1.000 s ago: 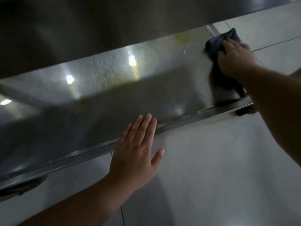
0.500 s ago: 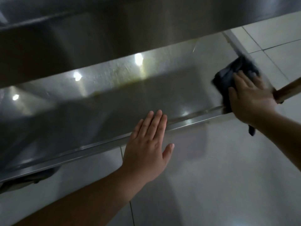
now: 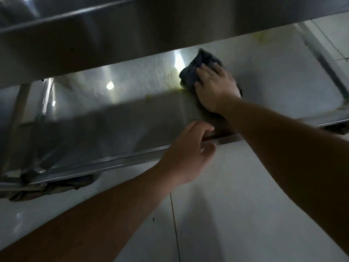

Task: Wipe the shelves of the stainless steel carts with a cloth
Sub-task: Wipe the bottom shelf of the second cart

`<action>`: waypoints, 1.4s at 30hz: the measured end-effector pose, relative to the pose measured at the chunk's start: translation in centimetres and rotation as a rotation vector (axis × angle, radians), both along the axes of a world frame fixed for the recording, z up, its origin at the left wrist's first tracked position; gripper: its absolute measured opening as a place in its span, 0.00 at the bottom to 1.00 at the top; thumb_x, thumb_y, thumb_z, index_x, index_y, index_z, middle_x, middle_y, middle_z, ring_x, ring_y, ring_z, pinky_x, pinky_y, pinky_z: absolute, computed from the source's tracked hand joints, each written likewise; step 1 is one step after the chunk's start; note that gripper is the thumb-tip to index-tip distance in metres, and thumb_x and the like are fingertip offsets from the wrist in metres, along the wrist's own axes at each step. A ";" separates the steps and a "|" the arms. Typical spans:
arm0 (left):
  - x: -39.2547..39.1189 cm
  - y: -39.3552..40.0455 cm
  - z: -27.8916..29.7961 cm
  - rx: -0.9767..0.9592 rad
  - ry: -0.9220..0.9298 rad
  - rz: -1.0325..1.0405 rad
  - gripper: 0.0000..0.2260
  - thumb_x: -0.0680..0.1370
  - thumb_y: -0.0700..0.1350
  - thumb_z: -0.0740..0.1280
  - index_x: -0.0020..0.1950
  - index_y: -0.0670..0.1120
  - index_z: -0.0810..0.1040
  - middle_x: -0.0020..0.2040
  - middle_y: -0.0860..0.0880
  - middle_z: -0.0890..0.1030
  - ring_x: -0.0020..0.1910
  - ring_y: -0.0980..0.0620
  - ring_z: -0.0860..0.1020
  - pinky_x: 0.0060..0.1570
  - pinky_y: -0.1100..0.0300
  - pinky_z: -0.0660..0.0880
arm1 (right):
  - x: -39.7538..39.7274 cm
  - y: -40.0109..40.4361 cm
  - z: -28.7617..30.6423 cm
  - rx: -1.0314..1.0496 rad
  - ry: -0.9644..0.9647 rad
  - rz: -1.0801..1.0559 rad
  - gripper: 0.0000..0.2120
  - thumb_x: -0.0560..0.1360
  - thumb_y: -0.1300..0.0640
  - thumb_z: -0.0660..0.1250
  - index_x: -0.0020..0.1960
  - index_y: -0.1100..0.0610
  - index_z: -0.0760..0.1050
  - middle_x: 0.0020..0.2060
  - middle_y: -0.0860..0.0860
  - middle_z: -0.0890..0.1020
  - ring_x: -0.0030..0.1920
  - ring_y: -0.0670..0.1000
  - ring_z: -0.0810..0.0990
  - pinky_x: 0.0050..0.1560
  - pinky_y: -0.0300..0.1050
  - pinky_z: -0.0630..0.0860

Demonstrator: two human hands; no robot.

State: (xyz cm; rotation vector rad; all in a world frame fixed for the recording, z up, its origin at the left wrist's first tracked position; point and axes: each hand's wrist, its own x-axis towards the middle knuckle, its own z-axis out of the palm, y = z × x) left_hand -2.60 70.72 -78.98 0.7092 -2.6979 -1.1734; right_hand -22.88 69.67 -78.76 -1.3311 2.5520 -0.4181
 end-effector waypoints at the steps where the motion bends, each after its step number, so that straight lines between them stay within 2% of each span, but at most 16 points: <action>1: 1.1 -1.1 0.4 -0.050 0.001 0.006 0.16 0.83 0.45 0.69 0.71 0.45 0.77 0.71 0.47 0.76 0.72 0.49 0.74 0.72 0.54 0.71 | 0.9 -0.5 0.0 0.002 0.005 0.071 0.27 0.85 0.43 0.52 0.83 0.48 0.58 0.83 0.45 0.57 0.83 0.53 0.50 0.81 0.52 0.48; 4: 5.7 -4.6 0.5 -0.257 -0.073 0.019 0.19 0.84 0.46 0.68 0.73 0.43 0.76 0.75 0.45 0.75 0.79 0.48 0.69 0.77 0.59 0.63 | -0.3 0.9 -0.2 -0.020 0.019 0.107 0.26 0.86 0.44 0.54 0.82 0.47 0.60 0.83 0.45 0.59 0.83 0.51 0.52 0.80 0.51 0.51; 6: 8.9 -7.5 0.3 -0.400 -0.165 0.089 0.23 0.84 0.49 0.67 0.77 0.41 0.74 0.78 0.43 0.72 0.81 0.44 0.67 0.79 0.54 0.61 | -2.5 3.2 -0.4 -0.048 0.045 -0.055 0.23 0.86 0.46 0.54 0.79 0.50 0.65 0.81 0.49 0.63 0.81 0.54 0.57 0.79 0.55 0.56; 8: 12.1 -10.2 0.0 -0.492 -0.244 0.232 0.26 0.84 0.49 0.68 0.78 0.38 0.72 0.80 0.40 0.70 0.81 0.40 0.66 0.80 0.46 0.63 | -4.6 5.3 -0.6 -0.062 0.042 -0.318 0.23 0.84 0.47 0.53 0.75 0.54 0.66 0.78 0.54 0.66 0.79 0.60 0.60 0.78 0.60 0.59; 10: 14.4 -11.9 -0.4 -0.500 -0.331 0.376 0.29 0.85 0.51 0.66 0.81 0.37 0.67 0.83 0.38 0.65 0.83 0.38 0.62 0.80 0.42 0.61 | -5.6 5.9 -0.7 -0.008 0.002 -0.575 0.27 0.83 0.46 0.49 0.80 0.56 0.60 0.81 0.53 0.61 0.81 0.61 0.54 0.80 0.62 0.53; 12: 15.4 -12.2 -1.0 -0.496 -0.377 0.433 0.32 0.85 0.56 0.59 0.83 0.37 0.64 0.84 0.37 0.62 0.83 0.37 0.60 0.81 0.42 0.59 | -4.3 4.5 -0.9 0.057 -0.031 -0.702 0.30 0.83 0.46 0.46 0.83 0.56 0.53 0.84 0.52 0.53 0.83 0.61 0.47 0.81 0.61 0.45; 15: 15.4 -12.0 -1.6 -0.536 -0.345 0.445 0.35 0.82 0.59 0.56 0.83 0.37 0.65 0.83 0.36 0.64 0.83 0.37 0.61 0.81 0.43 0.59 | 1.7 -0.6 -1.7 0.019 -0.009 -0.590 0.30 0.83 0.47 0.48 0.83 0.56 0.54 0.84 0.51 0.55 0.83 0.61 0.47 0.81 0.60 0.44; 19: 15.6 -12.7 -1.9 -0.541 -0.386 0.413 0.36 0.82 0.61 0.52 0.84 0.39 0.61 0.84 0.38 0.61 0.84 0.39 0.58 0.82 0.44 0.57 | 11.3 -8.7 -2.0 -0.016 0.031 -0.207 0.30 0.83 0.46 0.48 0.83 0.54 0.56 0.83 0.51 0.57 0.83 0.59 0.49 0.80 0.58 0.44; 24: 15.8 -13.0 -2.1 -0.509 -0.387 0.396 0.39 0.81 0.65 0.45 0.86 0.41 0.57 0.86 0.40 0.58 0.85 0.42 0.54 0.83 0.46 0.53 | 13.7 -11.7 -1.1 0.014 0.063 0.147 0.28 0.85 0.43 0.48 0.83 0.49 0.57 0.83 0.46 0.57 0.83 0.54 0.49 0.81 0.53 0.46; 25: 15.8 -13.1 -2.1 -0.492 -0.389 0.389 0.40 0.81 0.66 0.44 0.86 0.42 0.56 0.86 0.41 0.57 0.85 0.43 0.53 0.83 0.47 0.52 | 12.8 -10.8 -1.0 -0.008 0.055 0.155 0.27 0.85 0.43 0.49 0.83 0.48 0.58 0.83 0.45 0.58 0.83 0.53 0.51 0.80 0.52 0.48; 27: 15.9 -13.6 -1.9 -0.429 -0.400 0.361 0.39 0.82 0.66 0.44 0.87 0.43 0.54 0.87 0.43 0.53 0.86 0.45 0.50 0.83 0.49 0.48 | 10.3 -8.0 -0.9 -0.036 0.059 0.016 0.25 0.85 0.45 0.52 0.81 0.47 0.62 0.82 0.45 0.60 0.82 0.53 0.54 0.79 0.52 0.52; 29: 16.2 -14.3 -1.4 -0.345 -0.358 0.335 0.35 0.85 0.63 0.52 0.87 0.43 0.55 0.87 0.43 0.53 0.86 0.45 0.49 0.82 0.52 0.46 | 7.4 -5.0 -0.7 -0.049 0.075 -0.198 0.24 0.85 0.47 0.52 0.79 0.50 0.65 0.81 0.49 0.62 0.81 0.56 0.56 0.79 0.55 0.55; 31: 17.2 -15.3 -0.8 -0.320 -0.323 0.293 0.33 0.85 0.59 0.58 0.86 0.42 0.57 0.87 0.43 0.55 0.86 0.45 0.52 0.82 0.53 0.47 | 5.9 -2.8 -0.4 -0.010 0.052 -0.366 0.25 0.84 0.47 0.50 0.80 0.53 0.62 0.82 0.52 0.61 0.82 0.59 0.54 0.81 0.58 0.51; 36: 23.4 -18.1 -0.2 -0.503 -0.503 0.342 0.33 0.86 0.60 0.55 0.87 0.43 0.54 0.87 0.42 0.54 0.85 0.42 0.52 0.82 0.47 0.50 | 9.2 -6.3 -0.4 0.069 -0.035 -0.677 0.30 0.84 0.48 0.48 0.85 0.56 0.50 0.84 0.52 0.50 0.83 0.62 0.44 0.81 0.61 0.42; 39: 25.1 -18.2 -0.5 -0.472 -0.545 0.389 0.34 0.87 0.60 0.49 0.87 0.43 0.47 0.88 0.43 0.47 0.86 0.45 0.46 0.82 0.50 0.43 | 14.9 -12.1 -0.5 0.053 -0.062 -0.620 0.32 0.83 0.50 0.50 0.85 0.57 0.50 0.84 0.52 0.51 0.83 0.62 0.44 0.80 0.62 0.41; 42: 25.1 -17.8 -1.1 -0.515 -0.520 0.417 0.33 0.87 0.59 0.44 0.87 0.42 0.49 0.87 0.42 0.49 0.86 0.44 0.48 0.84 0.49 0.46 | 22.0 -18.1 -0.9 0.033 -0.043 -0.363 0.31 0.83 0.49 0.50 0.84 0.56 0.52 0.84 0.51 0.53 0.83 0.61 0.45 0.80 0.61 0.40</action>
